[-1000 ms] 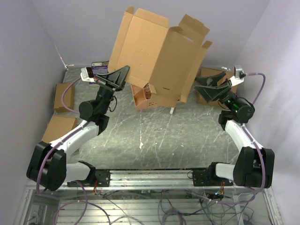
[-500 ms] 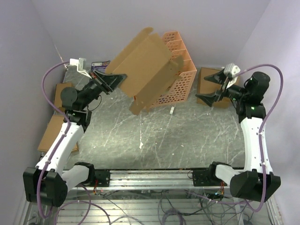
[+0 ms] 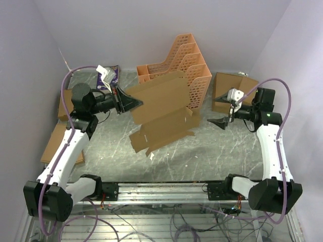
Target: Fold the paper box
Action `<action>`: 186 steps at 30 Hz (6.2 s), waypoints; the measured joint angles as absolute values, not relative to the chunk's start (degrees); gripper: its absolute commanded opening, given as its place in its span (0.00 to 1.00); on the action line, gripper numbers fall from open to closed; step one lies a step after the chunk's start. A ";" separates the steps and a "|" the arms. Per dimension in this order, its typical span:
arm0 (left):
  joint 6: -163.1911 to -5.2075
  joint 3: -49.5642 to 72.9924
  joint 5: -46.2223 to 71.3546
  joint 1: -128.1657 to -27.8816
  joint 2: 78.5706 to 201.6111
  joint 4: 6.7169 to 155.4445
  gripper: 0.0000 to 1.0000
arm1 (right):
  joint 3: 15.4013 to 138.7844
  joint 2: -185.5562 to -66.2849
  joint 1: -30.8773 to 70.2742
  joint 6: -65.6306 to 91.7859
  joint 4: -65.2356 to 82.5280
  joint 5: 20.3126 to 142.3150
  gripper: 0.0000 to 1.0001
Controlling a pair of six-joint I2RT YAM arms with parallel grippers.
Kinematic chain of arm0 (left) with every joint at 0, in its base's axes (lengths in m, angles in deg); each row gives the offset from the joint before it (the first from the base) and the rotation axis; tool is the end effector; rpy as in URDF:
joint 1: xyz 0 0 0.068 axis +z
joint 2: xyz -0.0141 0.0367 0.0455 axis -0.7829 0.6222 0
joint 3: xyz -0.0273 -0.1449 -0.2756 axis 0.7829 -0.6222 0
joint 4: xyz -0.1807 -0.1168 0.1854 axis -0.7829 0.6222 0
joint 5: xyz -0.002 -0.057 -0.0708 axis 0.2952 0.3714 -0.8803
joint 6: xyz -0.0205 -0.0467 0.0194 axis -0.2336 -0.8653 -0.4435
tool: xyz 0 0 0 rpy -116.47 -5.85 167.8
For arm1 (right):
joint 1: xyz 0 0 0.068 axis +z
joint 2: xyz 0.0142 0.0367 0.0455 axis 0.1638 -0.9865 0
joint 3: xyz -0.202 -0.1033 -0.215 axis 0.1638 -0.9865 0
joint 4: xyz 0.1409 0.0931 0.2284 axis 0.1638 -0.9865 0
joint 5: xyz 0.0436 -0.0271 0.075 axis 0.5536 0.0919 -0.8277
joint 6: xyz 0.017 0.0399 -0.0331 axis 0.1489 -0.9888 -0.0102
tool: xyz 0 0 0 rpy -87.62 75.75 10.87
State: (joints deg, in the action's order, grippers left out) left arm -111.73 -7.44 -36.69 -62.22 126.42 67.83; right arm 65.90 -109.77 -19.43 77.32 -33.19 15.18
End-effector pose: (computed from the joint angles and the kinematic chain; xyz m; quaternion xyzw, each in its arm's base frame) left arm 0.2336 -0.0755 0.4115 0.2052 0.6533 -0.5659 0.4591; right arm 0.2247 -0.0040 0.3900 -0.5144 0.5749 0.2805 0.5711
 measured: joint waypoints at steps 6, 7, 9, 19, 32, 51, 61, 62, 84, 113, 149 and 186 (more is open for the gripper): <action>-105.15 -9.45 -36.45 -62.20 125.11 71.96 0.07 | 57.10 -109.74 -12.96 74.90 -27.01 19.74 0.92; -105.15 -10.48 -36.45 -62.22 124.93 71.24 0.07 | 54.69 -109.74 -11.52 73.98 -24.78 20.66 0.92; -104.78 -12.51 -36.45 -62.22 125.04 70.08 0.07 | 49.62 -109.74 -8.98 70.92 -19.05 22.72 0.92; -103.93 -20.62 -36.45 -62.22 129.00 62.10 0.07 | 38.56 -113.44 -4.28 62.11 9.86 29.32 0.88; -98.49 -19.70 -36.36 -62.22 129.50 62.96 0.07 | 37.56 -121.46 3.24 62.55 17.56 35.37 0.51; -86.66 -16.88 -35.20 -64.08 127.27 75.44 0.07 | 36.11 -120.37 3.61 58.39 17.41 40.31 0.00; -77.64 -13.56 -29.08 -66.79 128.80 85.53 0.07 | 37.23 -123.75 6.41 46.26 22.83 47.85 0.00; -77.26 -13.21 -28.56 -66.88 129.41 86.23 0.07 | 37.77 -124.69 6.89 45.28 23.02 48.79 0.00; -74.36 -10.26 -25.21 -67.01 132.39 91.54 0.07 | 38.71 -124.91 7.92 47.55 21.21 48.97 0.00; -69.00 -13.41 -17.56 -71.73 124.65 92.66 0.07 | 41.47 -123.80 4.05 55.07 8.60 35.46 0.32; -56.76 -12.97 -14.64 -75.05 114.07 93.27 0.07 | 42.89 -131.49 -5.77 27.75 25.34 43.77 0.07; -56.11 -9.52 -7.25 -76.15 124.02 97.56 0.07 | 46.21 -144.67 2.39 33.85 45.75 47.22 0.00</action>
State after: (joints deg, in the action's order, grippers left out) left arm -56.11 -9.52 -7.25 -76.15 124.02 97.56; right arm 46.21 -144.67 2.39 33.85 45.75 47.22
